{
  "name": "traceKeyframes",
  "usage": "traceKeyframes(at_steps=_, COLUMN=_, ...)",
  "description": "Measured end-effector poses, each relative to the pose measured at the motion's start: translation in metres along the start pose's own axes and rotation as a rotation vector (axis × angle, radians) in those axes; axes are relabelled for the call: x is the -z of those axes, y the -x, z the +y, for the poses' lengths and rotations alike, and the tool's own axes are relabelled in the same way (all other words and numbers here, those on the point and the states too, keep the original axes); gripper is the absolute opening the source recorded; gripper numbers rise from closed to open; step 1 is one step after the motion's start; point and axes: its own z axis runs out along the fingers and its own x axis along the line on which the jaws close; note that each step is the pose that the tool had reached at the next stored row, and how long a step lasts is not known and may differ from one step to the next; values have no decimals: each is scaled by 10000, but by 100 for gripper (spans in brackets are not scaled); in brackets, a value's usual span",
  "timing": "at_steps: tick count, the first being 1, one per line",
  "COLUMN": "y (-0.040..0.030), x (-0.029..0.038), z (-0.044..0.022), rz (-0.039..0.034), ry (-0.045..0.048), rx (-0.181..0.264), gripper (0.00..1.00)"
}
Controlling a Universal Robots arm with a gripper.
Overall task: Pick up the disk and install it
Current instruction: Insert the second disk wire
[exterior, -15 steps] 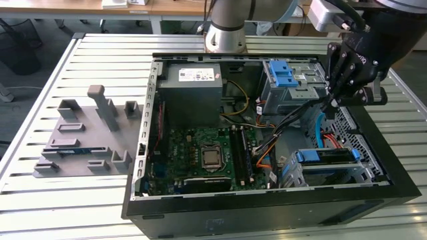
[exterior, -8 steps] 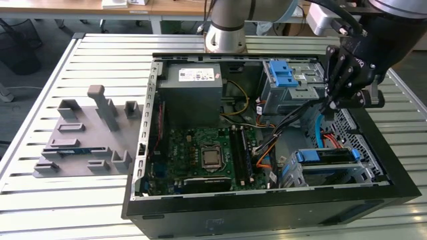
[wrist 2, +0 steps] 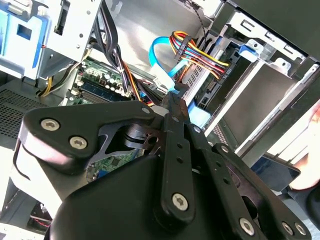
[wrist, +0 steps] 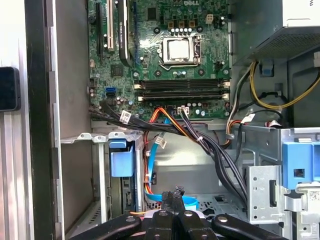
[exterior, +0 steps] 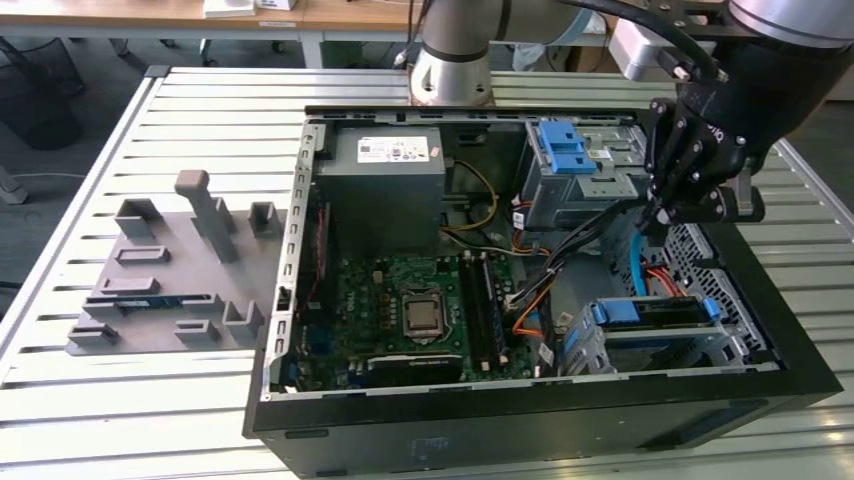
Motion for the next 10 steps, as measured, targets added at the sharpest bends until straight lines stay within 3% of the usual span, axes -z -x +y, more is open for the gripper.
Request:
traceKeyframes(at_steps=3, y=-7, x=-15, z=0, rz=69, ry=-3, rx=0, gripper=11)
traceKeyframes(at_steps=6, y=-10, x=-5, z=1, rz=72, ry=-3, rx=0, gripper=11)
traceKeyframes(at_steps=10, y=-10, x=61, z=2, rz=69, ry=-3, rx=0, gripper=11)
